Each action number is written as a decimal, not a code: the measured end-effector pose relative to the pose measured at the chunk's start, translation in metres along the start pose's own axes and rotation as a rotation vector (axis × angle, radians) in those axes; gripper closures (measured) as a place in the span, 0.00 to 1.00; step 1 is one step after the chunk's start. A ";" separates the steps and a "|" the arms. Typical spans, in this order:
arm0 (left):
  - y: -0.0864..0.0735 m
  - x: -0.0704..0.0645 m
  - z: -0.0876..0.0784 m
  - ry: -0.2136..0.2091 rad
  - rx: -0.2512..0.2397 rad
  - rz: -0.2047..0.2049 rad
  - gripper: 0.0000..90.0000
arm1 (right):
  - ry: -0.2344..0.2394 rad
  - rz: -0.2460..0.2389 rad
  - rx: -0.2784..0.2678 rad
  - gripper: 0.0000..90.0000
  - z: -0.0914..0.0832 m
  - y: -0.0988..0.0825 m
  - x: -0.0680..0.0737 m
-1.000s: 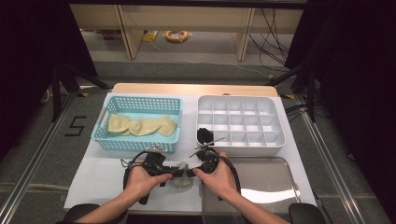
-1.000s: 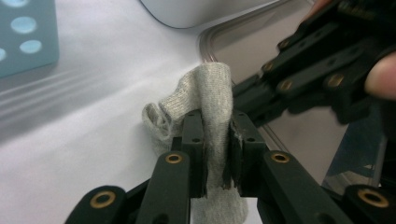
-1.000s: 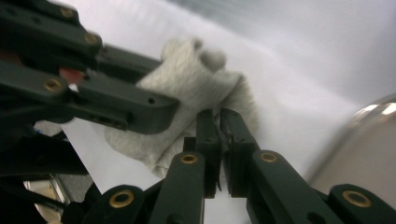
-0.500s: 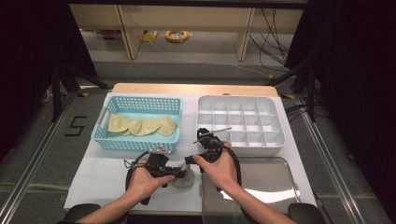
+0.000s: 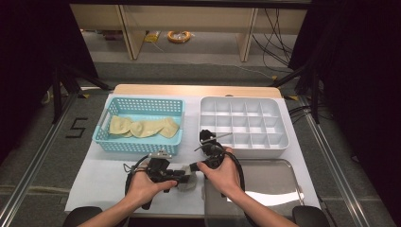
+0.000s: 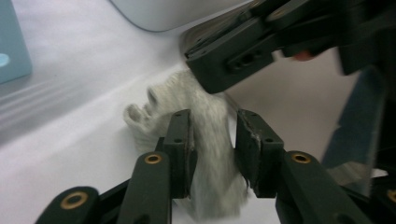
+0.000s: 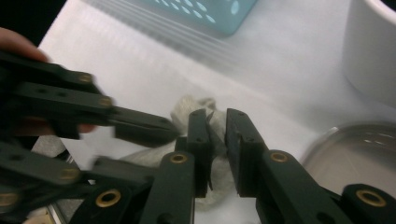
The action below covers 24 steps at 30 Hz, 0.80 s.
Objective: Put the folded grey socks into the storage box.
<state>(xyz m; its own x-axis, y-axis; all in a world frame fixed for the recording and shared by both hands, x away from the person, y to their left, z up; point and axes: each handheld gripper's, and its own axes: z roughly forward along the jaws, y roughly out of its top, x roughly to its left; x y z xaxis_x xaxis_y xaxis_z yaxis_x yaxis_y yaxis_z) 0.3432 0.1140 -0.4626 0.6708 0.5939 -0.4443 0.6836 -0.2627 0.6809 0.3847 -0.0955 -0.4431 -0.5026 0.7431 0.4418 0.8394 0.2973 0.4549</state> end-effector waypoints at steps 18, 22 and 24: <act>-0.014 -0.004 0.004 -0.036 0.064 0.035 0.81 | 0.018 0.032 -0.008 0.69 0.001 -0.005 -0.004; -0.014 -0.005 0.005 -0.042 0.066 0.042 0.81 | 0.018 -0.006 0.012 0.59 0.003 -0.002 -0.004; -0.015 -0.005 0.005 -0.025 0.066 0.053 0.81 | 0.015 0.049 0.039 0.56 0.006 -0.003 -0.002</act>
<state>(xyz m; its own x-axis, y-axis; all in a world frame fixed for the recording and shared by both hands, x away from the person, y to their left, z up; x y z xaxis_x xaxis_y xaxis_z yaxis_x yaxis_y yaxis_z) 0.3312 0.1114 -0.4731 0.7132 0.5585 -0.4236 0.6636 -0.3431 0.6648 0.3845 -0.0941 -0.4503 -0.4635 0.7483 0.4746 0.8705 0.2844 0.4018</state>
